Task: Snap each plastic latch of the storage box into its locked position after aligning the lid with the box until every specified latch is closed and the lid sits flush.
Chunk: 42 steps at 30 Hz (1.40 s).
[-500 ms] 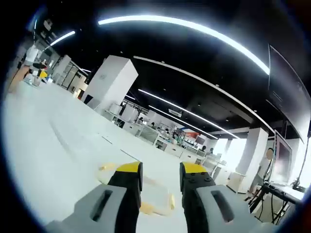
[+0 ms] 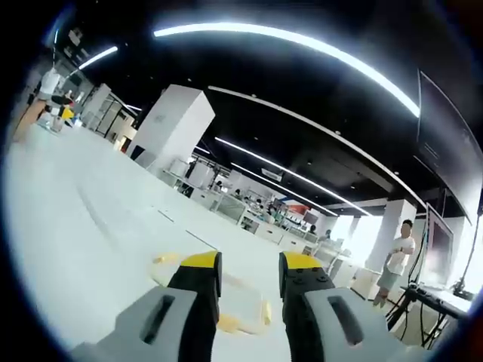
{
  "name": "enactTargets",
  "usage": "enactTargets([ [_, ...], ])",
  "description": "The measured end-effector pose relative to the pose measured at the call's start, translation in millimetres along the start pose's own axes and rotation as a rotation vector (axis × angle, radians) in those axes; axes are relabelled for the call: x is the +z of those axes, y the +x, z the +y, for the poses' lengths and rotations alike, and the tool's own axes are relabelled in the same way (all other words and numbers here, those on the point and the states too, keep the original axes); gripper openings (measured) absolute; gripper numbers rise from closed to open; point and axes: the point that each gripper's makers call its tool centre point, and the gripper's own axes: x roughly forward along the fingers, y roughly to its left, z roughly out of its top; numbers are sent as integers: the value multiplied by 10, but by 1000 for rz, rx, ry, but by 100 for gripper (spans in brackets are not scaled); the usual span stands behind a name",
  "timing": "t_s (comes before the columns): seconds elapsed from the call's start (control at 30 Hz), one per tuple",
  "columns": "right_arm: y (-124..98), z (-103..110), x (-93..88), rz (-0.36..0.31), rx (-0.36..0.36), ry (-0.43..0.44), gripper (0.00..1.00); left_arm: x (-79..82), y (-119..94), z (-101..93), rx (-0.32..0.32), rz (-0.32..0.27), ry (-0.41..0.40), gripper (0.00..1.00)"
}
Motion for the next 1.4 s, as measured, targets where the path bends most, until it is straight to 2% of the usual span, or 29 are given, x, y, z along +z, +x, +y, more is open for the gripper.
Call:
enactTargets([
  [0.77,22,2,-8,1,0,-1,30,-43,36,2,4,20,11,65],
  [0.93,-4,-39,0,-10,-8,22,30,-70,36,-2,-2,32,7,65],
  [1.03,-18,-56,1,-12,-17,34,30,-32,25,-21,-16,14,-12,64],
  [1.07,-24,-62,0,-10,-23,35,30,-7,21,-34,-29,5,-41,64],
  [1.2,-28,-25,0,-7,-14,53,30,63,-11,-29,-26,4,-37,64],
  [1.27,-27,-12,17,-13,-3,59,30,162,-29,-32,-27,-12,-41,64],
  [1.4,-70,-53,50,-1,1,105,30,352,-11,-206,-107,-9,-54,62],
])
